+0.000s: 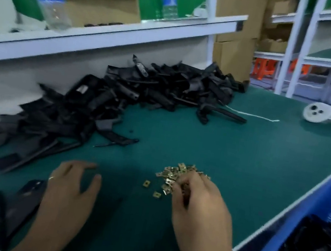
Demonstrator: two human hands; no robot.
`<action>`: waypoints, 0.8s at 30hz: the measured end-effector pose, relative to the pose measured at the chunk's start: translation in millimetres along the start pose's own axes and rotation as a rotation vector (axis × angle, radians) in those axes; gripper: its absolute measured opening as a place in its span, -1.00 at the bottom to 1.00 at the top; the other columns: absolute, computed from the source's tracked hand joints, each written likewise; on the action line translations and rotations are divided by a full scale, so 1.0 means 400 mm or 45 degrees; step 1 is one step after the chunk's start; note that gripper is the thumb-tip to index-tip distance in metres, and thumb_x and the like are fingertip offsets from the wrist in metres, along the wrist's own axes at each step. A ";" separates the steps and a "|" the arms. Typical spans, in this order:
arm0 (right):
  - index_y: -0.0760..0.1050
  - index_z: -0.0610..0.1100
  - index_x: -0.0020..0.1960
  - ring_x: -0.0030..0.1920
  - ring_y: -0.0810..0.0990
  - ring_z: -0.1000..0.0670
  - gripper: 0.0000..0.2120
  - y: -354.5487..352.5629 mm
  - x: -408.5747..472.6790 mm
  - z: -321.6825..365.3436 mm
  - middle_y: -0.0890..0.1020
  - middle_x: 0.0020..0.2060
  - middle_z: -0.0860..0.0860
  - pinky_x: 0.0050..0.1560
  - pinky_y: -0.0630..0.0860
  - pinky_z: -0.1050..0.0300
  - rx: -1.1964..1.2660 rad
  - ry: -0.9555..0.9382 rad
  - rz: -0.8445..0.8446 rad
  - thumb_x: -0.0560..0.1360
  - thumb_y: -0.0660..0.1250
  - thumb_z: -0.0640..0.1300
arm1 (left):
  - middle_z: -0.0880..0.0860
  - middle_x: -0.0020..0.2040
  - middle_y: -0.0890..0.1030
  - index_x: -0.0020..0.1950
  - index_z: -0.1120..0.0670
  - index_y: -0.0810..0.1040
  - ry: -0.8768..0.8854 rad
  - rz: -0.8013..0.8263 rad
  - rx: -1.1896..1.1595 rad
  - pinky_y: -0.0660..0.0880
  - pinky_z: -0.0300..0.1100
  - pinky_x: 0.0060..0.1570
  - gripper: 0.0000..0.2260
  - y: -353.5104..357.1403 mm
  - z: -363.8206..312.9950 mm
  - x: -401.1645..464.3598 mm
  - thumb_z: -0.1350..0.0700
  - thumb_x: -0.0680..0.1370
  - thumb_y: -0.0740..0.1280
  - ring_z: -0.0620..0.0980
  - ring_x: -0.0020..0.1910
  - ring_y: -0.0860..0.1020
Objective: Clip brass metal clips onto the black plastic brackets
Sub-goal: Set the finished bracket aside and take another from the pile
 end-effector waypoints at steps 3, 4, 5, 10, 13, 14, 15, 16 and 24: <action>0.45 0.18 0.12 0.09 0.49 0.06 -0.84 0.020 0.005 0.024 0.47 -0.02 0.20 -0.28 0.28 0.14 -0.223 -0.021 0.088 0.58 0.25 0.18 | -0.19 0.22 0.38 0.23 -0.12 0.53 0.071 0.080 0.083 0.30 -0.38 0.12 -0.82 0.013 -0.008 0.046 -0.03 0.63 0.35 -0.36 0.13 0.39; 0.47 0.19 0.16 0.11 0.50 0.05 -0.80 0.023 0.004 0.029 0.50 0.02 0.19 -0.29 0.29 0.14 -0.263 -0.042 0.100 0.57 0.27 0.18 | -0.20 0.24 0.37 0.26 -0.12 0.53 0.097 0.083 0.095 0.30 -0.44 0.03 -0.80 0.013 -0.014 0.067 -0.02 0.64 0.34 -0.41 0.08 0.39; 0.47 0.21 0.21 0.11 0.51 0.04 -0.76 0.027 0.003 0.032 0.52 0.04 0.18 -0.29 0.31 0.14 -0.289 -0.075 0.120 0.56 0.30 0.17 | -0.19 0.26 0.38 0.30 -0.11 0.53 0.132 0.086 0.091 0.31 -0.44 -0.01 -0.77 0.018 -0.027 0.090 -0.02 0.64 0.34 -0.39 0.08 0.41; 0.56 0.22 0.24 0.05 0.56 -0.02 -0.73 0.042 -0.004 0.046 0.52 -0.06 0.11 -0.32 0.45 0.07 -0.324 -0.249 0.178 0.54 0.38 0.13 | 0.03 0.17 0.45 0.55 -0.22 0.33 0.024 0.236 0.331 0.43 -0.06 0.01 -0.54 0.096 -0.065 0.213 -0.20 0.64 0.18 0.10 0.24 0.46; 0.52 0.16 0.16 0.09 0.50 0.02 -0.81 0.046 -0.003 0.046 0.46 -0.04 0.13 -0.28 0.45 0.09 -0.347 -0.254 0.217 0.60 0.27 0.18 | 0.13 0.26 0.48 0.52 -0.26 0.30 -0.191 0.436 0.407 0.40 0.02 0.13 -0.52 0.147 -0.050 0.250 -0.33 0.61 0.11 0.20 0.25 0.49; 0.50 0.15 0.15 0.10 0.49 0.04 -0.80 0.047 -0.003 0.045 0.46 -0.03 0.13 -0.27 0.44 0.10 -0.337 -0.257 0.221 0.61 0.25 0.19 | 0.11 0.19 0.52 0.42 -0.22 0.36 -0.260 0.451 0.328 0.41 0.00 0.06 -0.57 0.152 -0.045 0.263 -0.34 0.60 0.11 0.19 0.16 0.52; 0.47 0.15 0.16 0.11 0.47 0.05 -0.80 0.047 0.000 0.044 0.45 -0.02 0.14 -0.25 0.45 0.10 -0.331 -0.256 0.230 0.61 0.23 0.20 | 0.08 0.08 0.54 0.29 -0.16 0.41 -0.319 0.451 0.224 0.41 -0.02 -0.06 -0.63 0.150 -0.041 0.276 -0.33 0.60 0.13 0.14 0.02 0.55; 0.45 0.14 0.16 0.12 0.46 0.06 -0.80 0.048 0.001 0.043 0.44 -0.01 0.14 -0.23 0.46 0.11 -0.325 -0.256 0.243 0.62 0.20 0.21 | 0.05 -0.04 0.54 0.17 -0.09 0.41 -0.375 0.449 0.124 0.39 -0.04 -0.16 -0.68 0.145 -0.038 0.286 -0.30 0.60 0.17 0.10 -0.11 0.53; 0.39 0.10 -0.01 0.02 0.35 0.13 -0.96 0.037 0.006 0.049 0.35 -0.07 0.16 -0.13 0.53 0.08 -0.089 -0.294 0.297 0.62 0.23 0.01 | 0.09 -0.18 0.66 0.00 0.03 0.37 -0.377 -0.042 -0.525 0.39 -0.08 -0.35 -0.89 0.030 -0.002 0.216 0.13 0.70 0.27 -0.06 -0.30 0.61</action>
Point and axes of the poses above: each hand's wrist, its own x-axis towards the middle knuckle, its own y-axis out of the palm, z = x × y, the point moved 4 cm from there along x, towards the middle knuckle
